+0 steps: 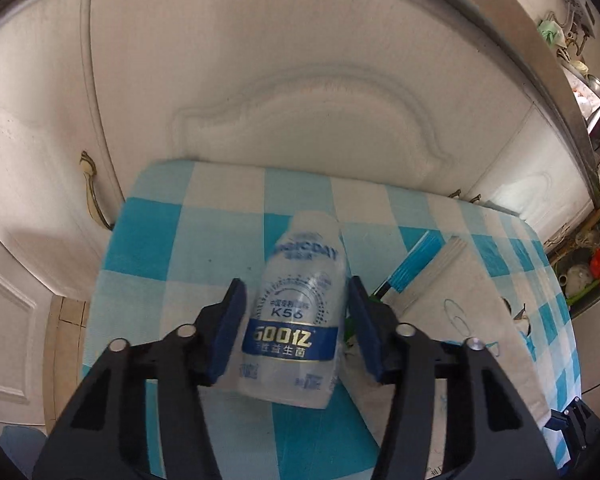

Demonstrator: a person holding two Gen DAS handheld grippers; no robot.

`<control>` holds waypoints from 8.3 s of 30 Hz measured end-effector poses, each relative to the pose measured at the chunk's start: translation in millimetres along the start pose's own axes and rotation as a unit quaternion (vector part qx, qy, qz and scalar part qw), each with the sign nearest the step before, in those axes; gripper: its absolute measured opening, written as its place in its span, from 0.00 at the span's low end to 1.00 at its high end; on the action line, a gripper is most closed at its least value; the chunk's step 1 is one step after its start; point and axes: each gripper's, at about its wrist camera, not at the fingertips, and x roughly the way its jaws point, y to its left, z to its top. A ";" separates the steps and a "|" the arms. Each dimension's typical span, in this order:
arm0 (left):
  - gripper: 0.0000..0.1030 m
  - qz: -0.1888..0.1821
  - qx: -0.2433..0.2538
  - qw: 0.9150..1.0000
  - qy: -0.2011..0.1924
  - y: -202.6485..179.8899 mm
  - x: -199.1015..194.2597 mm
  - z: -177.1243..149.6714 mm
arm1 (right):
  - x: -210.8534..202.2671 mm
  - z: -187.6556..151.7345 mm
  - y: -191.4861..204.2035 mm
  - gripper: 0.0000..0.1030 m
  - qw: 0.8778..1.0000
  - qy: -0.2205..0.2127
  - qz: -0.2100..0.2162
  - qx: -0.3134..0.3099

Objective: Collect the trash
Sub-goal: 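Grasp the white MAGICDAY bottle with the left tool, then grasp the silver paper bag with the right tool while the left tool holds the bottle, then carry bottle and silver bag over the red bucket and open both tools, then move both tools back over the table toward the remaining trash, then grasp the white-blue wrapper with the left tool while the right tool grasps the brown round object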

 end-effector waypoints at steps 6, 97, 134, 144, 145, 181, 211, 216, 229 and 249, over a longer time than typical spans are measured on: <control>0.42 0.001 -0.004 1.000 -0.004 -6.3 0.5 -6.5 | -0.7 -1.5 2.4 0.71 1.000 -0.004 -0.021 -0.017; 0.42 -0.023 -0.051 0.998 -0.037 -54.8 -99.8 -128.0 | -18.8 -13.8 -31.0 0.10 0.960 -0.054 0.232 0.150; 0.42 0.146 -0.269 0.949 -0.082 194.1 -288.4 -304.4 | -4.4 20.9 259.6 0.10 0.924 0.115 0.364 -0.036; 0.76 0.165 -0.282 0.943 -0.057 214.1 -264.8 -316.5 | 29.8 19.2 297.4 0.74 0.941 0.137 0.305 -0.054; 0.77 0.173 -0.277 0.943 -0.055 213.9 -264.6 -317.9 | 27.9 18.5 295.3 0.76 0.944 0.130 0.299 -0.055; 0.87 0.117 -0.142 0.972 -0.144 56.8 -293.2 -250.2 | -108.0 -9.4 58.2 0.95 0.955 -0.272 0.110 0.043; 0.87 -0.052 -0.185 0.981 0.019 -78.9 -48.8 -40.0 | -45.8 50.8 -144.4 0.95 0.954 -0.153 0.142 0.217; 0.87 -0.031 -0.192 0.980 0.037 -76.6 -15.9 -23.4 | -17.9 77.6 -140.9 0.93 0.959 -0.125 0.165 0.193; 0.81 0.032 -0.133 0.990 0.044 -83.2 19.9 -6.5 | 44.8 132.9 -133.7 0.37 0.970 -0.068 0.178 0.149; 0.59 0.024 -0.053 0.997 0.043 -87.3 -11.4 -42.3 | 59.7 89.8 -103.0 0.22 0.967 -0.007 0.220 0.129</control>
